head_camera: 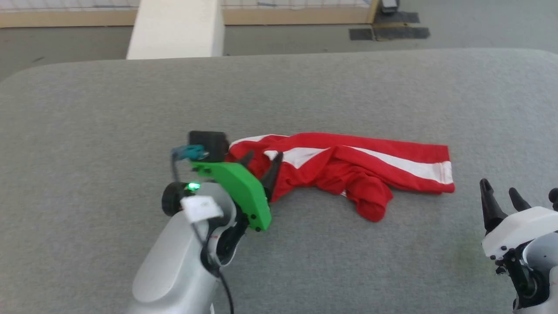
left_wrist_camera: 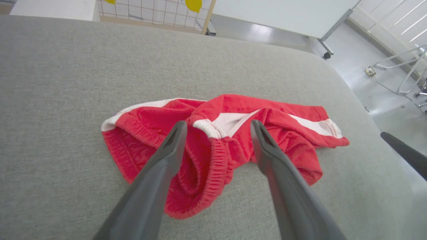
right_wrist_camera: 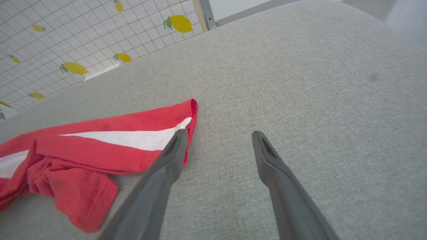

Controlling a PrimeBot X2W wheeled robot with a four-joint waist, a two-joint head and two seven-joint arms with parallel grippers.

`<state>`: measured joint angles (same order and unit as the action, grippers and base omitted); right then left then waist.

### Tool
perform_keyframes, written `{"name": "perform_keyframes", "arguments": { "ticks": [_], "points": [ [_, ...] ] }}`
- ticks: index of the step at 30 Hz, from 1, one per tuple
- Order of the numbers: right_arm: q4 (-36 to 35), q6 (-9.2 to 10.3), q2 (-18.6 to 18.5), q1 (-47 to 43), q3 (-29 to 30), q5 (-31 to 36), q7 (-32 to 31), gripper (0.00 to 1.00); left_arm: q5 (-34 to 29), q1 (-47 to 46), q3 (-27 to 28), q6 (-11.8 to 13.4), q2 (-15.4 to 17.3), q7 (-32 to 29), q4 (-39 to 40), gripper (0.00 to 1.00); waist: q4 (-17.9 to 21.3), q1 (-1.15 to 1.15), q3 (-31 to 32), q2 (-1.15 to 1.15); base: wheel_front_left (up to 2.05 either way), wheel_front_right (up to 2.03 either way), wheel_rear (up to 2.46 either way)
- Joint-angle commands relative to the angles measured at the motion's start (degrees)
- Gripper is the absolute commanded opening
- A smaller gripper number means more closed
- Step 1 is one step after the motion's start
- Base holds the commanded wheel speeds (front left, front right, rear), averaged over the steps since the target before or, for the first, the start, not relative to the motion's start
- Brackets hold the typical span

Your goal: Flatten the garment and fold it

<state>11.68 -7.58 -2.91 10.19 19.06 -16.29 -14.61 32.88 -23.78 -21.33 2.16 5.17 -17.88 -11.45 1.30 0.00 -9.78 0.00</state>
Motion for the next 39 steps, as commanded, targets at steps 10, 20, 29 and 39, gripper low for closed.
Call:
{"name": "perform_keyframes", "arguments": {
  "ticks": [10,20,29,39],
  "points": [
    [-0.68,0.09,0.02,0.14,0.32,-0.46,1.43,1.00,0.30,-3.37,-0.76,2.12,0.87,-5.93,-1.71,0.18,3.46,0.00,-3.07,0.00,0.00,0.00,0.00],
    [-1.67,0.09,0.02,1.33,-1.16,0.27,1.72,1.00,0.44,-2.76,-0.34,0.56,1.05,-0.79,-0.40,0.00,2.35,0.00,-3.90,0.00,0.00,0.00,0.00],
    [-1.60,0.09,0.03,7.06,-8.79,6.48,-9.04,1.00,1.10,0.98,-1.25,0.61,0.67,0.88,3.26,0.00,1.42,0.00,-5.22,0.00,0.00,0.00,0.00],
    [5.44,0.09,0.03,14.44,-8.51,13.25,-19.11,0.00,1.40,0.58,-3.11,0.47,0.10,0.65,3.89,0.00,-0.17,0.00,-7.20,0.00,0.00,0.00,0.00]
  ]
}}
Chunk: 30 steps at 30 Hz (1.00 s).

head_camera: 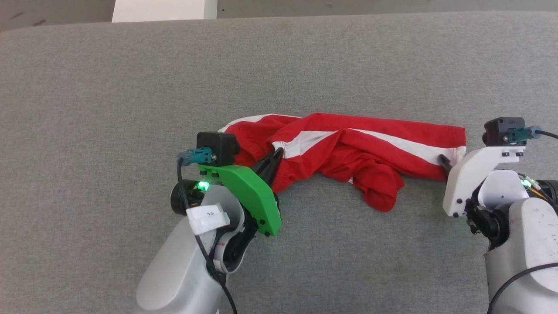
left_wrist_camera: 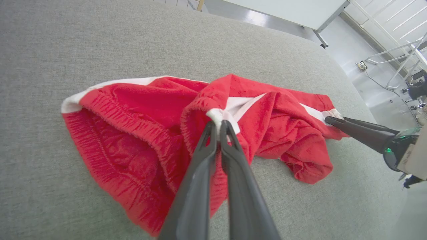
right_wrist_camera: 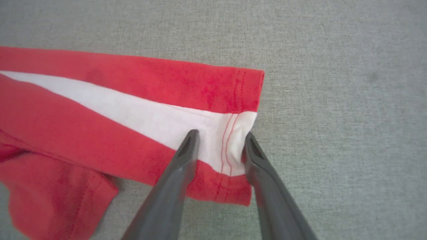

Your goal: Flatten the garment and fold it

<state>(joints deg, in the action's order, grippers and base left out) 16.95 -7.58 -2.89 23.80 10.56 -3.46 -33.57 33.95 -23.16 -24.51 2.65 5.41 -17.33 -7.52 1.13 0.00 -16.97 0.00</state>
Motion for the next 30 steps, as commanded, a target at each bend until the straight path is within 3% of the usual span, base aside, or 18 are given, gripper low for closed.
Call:
{"name": "perform_keyframes", "arguments": {
  "ticks": [1,11,18,24,30],
  "points": [
    [0.31,0.09,0.02,0.98,-0.08,0.44,-0.20,0.00,0.35,-0.08,0.02,-0.02,-0.15,0.12,-0.10,0.00,-0.01,0.00,-0.03,0.00,0.00,0.00,0.00],
    [-2.29,0.09,0.02,1.82,-0.98,-1.14,-0.16,0.00,1.03,-0.20,0.30,-0.06,-0.15,1.04,-0.25,0.00,0.20,0.00,0.74,0.00,0.00,0.00,0.00],
    [-6.55,0.09,0.02,7.06,-1.82,-13.63,-5.62,0.00,3.36,-5.22,4.60,-1.41,2.48,1.04,0.10,0.00,0.01,0.00,1.67,0.00,0.00,0.00,0.00],
    [-6.27,0.09,-0.42,21.12,-0.30,-20.32,-11.64,0.00,4.00,-20.40,10.11,-3.79,8.23,-0.51,-4.55,0.00,-0.36,0.00,0.42,0.00,0.00,0.00,0.00],
    [1.02,0.09,-0.14,37.39,2.00,-19.67,-6.50,0.00,3.50,-36.63,14.59,-4.32,10.73,2.88,-12.43,0.00,-0.26,0.00,-1.26,0.00,0.00,0.00,0.00]
  ]
}}
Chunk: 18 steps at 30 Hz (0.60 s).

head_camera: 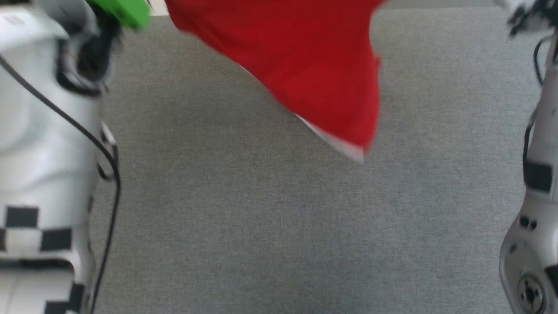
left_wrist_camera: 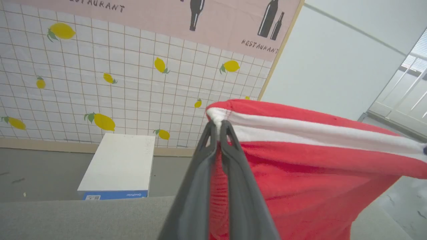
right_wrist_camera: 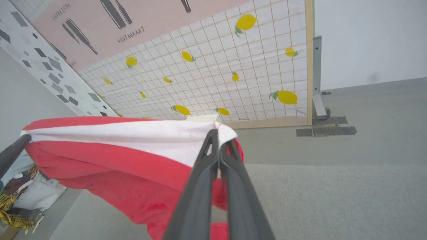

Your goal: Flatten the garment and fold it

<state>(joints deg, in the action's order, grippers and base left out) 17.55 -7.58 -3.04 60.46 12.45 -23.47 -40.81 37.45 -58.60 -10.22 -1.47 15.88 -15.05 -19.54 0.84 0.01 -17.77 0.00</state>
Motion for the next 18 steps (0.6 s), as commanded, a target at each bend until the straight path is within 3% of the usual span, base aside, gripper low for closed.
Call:
{"name": "perform_keyframes", "arguments": {
  "ticks": [1,7,10,18],
  "points": [
    [1.32,0.09,0.03,2.46,-0.04,0.73,2.14,0.00,-0.54,-3.09,0.49,-0.47,0.68,1.61,-1.46,0.00,-0.04,-0.01,-0.62,0.00,0.00,0.00,0.00],
    [6.37,0.09,0.13,5.87,-1.85,-0.06,9.31,0.00,-0.88,-7.07,0.92,-2.82,0.26,8.59,-7.06,0.00,-1.10,-0.01,-1.03,0.00,0.00,0.00,0.00],
    [6.76,0.09,-0.01,-8.54,-4.54,-4.23,11.13,0.00,1.32,7.93,0.10,-4.69,-1.38,15.38,-8.24,0.00,-1.98,-0.01,0.44,0.00,0.00,0.00,0.00],
    [3.63,0.09,-0.34,-29.37,-6.79,-11.71,12.04,0.00,3.87,30.86,-1.96,-5.18,-4.62,20.31,-8.59,0.00,-1.91,-0.01,4.01,0.00,0.00,0.00,0.00]
  ]
}}
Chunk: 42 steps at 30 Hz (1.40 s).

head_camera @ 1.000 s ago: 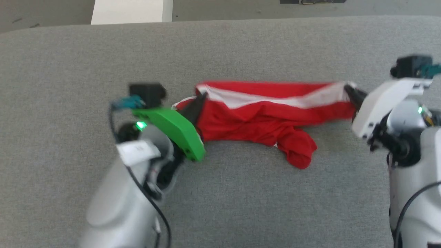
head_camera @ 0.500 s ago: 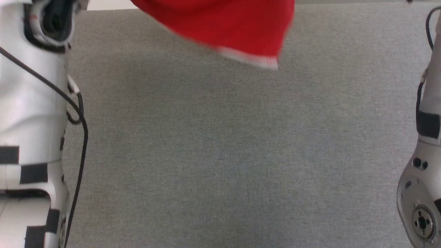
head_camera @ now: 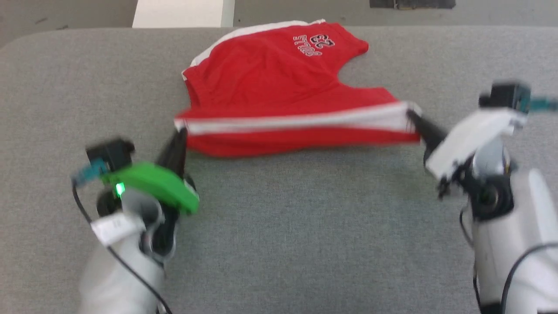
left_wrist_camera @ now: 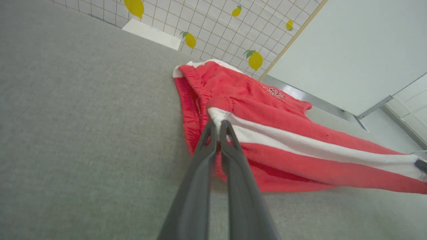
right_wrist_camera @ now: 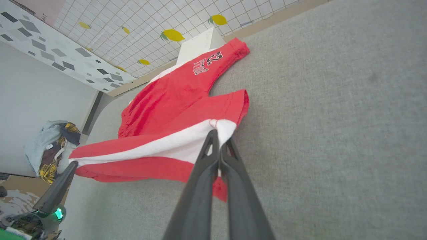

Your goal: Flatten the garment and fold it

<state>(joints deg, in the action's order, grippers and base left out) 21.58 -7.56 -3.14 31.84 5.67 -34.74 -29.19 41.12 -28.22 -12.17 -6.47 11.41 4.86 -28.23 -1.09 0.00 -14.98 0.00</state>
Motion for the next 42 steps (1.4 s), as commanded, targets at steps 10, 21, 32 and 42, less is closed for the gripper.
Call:
{"name": "perform_keyframes", "arguments": {
  "ticks": [10,21,32,42],
  "points": [
    [-13.25,0.08,-1.54,-25.91,-1.98,-4.33,-3.59,0.00,2.78,20.15,-0.19,2.18,-1.23,0.90,5.97,0.00,0.33,0.00,8.37,0.00,0.00,0.00,0.00],
    [-31.26,0.08,-0.87,-48.82,4.01,-4.71,-22.12,0.00,5.11,40.75,0.74,13.53,2.75,-10.93,23.85,0.00,0.42,0.00,12.23,0.00,0.00,0.00,0.00],
    [-36.04,0.08,-0.15,-33.72,6.15,-1.96,-29.70,0.00,6.49,34.30,0.20,17.35,5.32,-21.01,36.01,0.00,0.23,0.00,9.95,0.00,0.00,0.00,0.00],
    [-19.11,0.08,0.16,-8.61,5.27,7.83,-30.46,0.00,7.36,12.72,-1.23,14.95,4.39,-26.40,23.06,0.00,-2.05,0.00,-0.26,0.00,0.00,0.00,0.00]
  ]
}}
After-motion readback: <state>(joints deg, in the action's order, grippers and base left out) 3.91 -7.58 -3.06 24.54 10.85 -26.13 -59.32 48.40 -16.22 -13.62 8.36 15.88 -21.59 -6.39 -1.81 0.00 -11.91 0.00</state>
